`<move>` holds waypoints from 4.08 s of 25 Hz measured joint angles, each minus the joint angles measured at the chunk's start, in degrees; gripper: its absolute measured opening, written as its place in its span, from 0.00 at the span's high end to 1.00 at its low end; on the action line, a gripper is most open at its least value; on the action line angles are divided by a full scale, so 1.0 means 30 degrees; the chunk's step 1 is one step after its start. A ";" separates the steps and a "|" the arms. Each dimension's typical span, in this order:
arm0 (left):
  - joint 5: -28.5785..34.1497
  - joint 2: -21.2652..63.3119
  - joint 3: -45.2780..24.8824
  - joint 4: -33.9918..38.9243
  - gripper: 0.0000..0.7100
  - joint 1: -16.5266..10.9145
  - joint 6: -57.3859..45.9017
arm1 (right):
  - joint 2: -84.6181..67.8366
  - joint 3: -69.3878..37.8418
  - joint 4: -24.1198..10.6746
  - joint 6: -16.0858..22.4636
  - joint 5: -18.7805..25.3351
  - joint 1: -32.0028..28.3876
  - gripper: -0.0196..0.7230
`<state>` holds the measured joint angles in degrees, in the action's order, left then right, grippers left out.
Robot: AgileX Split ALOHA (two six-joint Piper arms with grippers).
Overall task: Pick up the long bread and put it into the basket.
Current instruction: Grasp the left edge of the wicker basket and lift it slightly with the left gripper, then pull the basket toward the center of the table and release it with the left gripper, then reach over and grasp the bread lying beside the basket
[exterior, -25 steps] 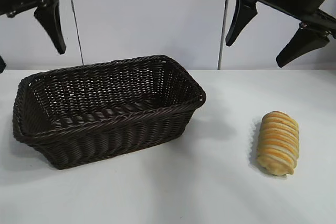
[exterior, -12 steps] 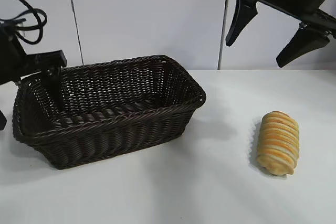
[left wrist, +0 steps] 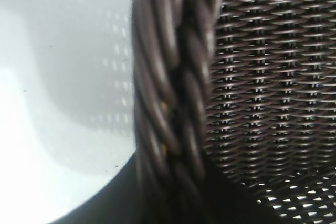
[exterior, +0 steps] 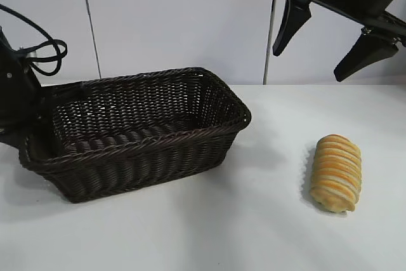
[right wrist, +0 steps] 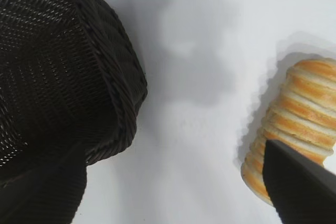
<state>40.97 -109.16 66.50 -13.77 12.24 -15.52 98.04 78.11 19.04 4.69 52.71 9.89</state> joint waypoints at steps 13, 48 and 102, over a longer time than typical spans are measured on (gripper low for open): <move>0.6068 -0.0163 0.5923 -0.0250 0.86 0.0000 0.4153 | 0.0000 0.0000 0.0008 0.0000 0.0015 0.0000 0.09; 0.4493 -0.3861 0.6353 -0.3245 0.19 0.0152 0.5173 | 0.0000 0.0000 0.0008 0.0000 0.0018 0.0000 0.09; 0.7562 0.2355 0.6414 -0.1306 0.02 -0.0195 0.1135 | -0.0081 -0.0761 -0.7149 0.2366 0.1547 -0.2218 0.09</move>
<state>63.66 -102.09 85.74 -17.69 11.65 -12.11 97.80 75.83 -2.41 11.79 57.35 3.23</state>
